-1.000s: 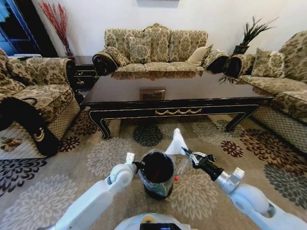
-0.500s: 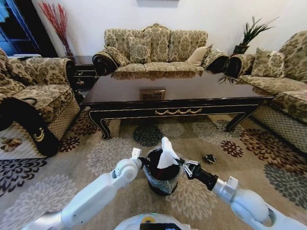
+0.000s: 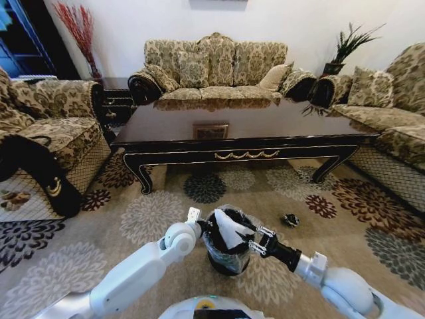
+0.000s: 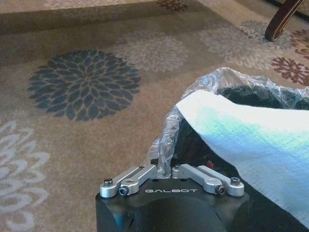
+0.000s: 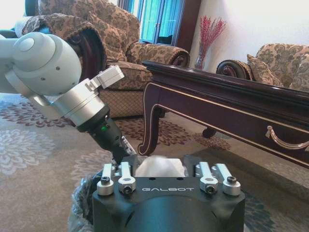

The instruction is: Move to the front of the table and pick up the trash from the floor, then place it into the trash bin.

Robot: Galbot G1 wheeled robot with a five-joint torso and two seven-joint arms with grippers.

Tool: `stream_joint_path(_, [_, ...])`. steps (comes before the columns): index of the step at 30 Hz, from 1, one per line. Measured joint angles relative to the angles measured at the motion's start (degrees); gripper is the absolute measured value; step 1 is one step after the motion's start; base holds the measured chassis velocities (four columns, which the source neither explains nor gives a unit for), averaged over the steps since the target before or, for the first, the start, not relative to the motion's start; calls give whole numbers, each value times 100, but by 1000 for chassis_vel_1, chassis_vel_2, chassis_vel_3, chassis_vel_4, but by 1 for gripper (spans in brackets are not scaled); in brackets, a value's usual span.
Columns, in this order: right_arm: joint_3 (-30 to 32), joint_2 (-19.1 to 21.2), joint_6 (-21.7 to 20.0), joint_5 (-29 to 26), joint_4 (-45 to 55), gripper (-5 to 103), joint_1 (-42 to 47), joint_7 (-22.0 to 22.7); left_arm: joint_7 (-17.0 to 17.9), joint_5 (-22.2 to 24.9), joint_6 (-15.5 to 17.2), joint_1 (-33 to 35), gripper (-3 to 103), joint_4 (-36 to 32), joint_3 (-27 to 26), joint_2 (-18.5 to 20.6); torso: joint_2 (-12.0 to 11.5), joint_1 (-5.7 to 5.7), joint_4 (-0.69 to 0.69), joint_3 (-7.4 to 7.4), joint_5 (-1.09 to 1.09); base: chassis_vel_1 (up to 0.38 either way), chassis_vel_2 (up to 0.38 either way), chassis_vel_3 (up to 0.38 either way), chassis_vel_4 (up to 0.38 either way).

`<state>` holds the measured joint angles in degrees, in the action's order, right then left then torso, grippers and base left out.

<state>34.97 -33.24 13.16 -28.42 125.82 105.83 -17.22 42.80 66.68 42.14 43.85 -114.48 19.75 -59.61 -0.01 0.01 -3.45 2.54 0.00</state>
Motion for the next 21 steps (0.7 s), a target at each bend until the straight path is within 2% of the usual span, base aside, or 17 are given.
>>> stream_joint_path(3, [-3, -5, 0, -14, 20, 63, 3, 0, 1, -8, 0, 16, 3, -11, -39, 42, 0, 0, 0, 0, 0, 0, 0, 0, 0])
stream_joint_path(5, [9, -10, -3, -51, 60, 75, 5, 1, 1, -5, 0, 25, 3, -32, -85, 60, 0, 0, 0, 0, 0, 0, 0, 0, 0])
stream_joint_path(7, [13, -11, -6, -65, 71, 75, 4, 1, 1, -4, 0, 26, 3, -34, -92, 61, 0, 0, 0, 0, 0, 0, 0, 0, 0])
stream_joint_path(8, [23, -19, -28, -134, 125, 86, 4, 10, 1, 0, 0, 31, 3, -42, -114, 67, 0, 0, 0, 0, 0, 0, 0, 0, 0])
stream_joint_path(11, [39, -31, -75, -241, 203, 96, -10, 28, 2, 6, 0, 43, 3, -50, -132, 87, 0, 0, 0, 0, -1, 0, 0, 0, 0])
stream_joint_path(15, [46, -99, -112, -379, 216, 100, -77, 76, -1, -31, 0, 98, 3, -55, -215, 155, 0, 0, 0, 0, -1, 0, 0, 0, 0])
stream_joint_path(21, [52, -229, -135, -567, 92, 100, -234, 158, -48, -18, 0, 223, 3, -113, -546, 339, 1, 0, 0, 0, -1, 0, 0, 0, 0])
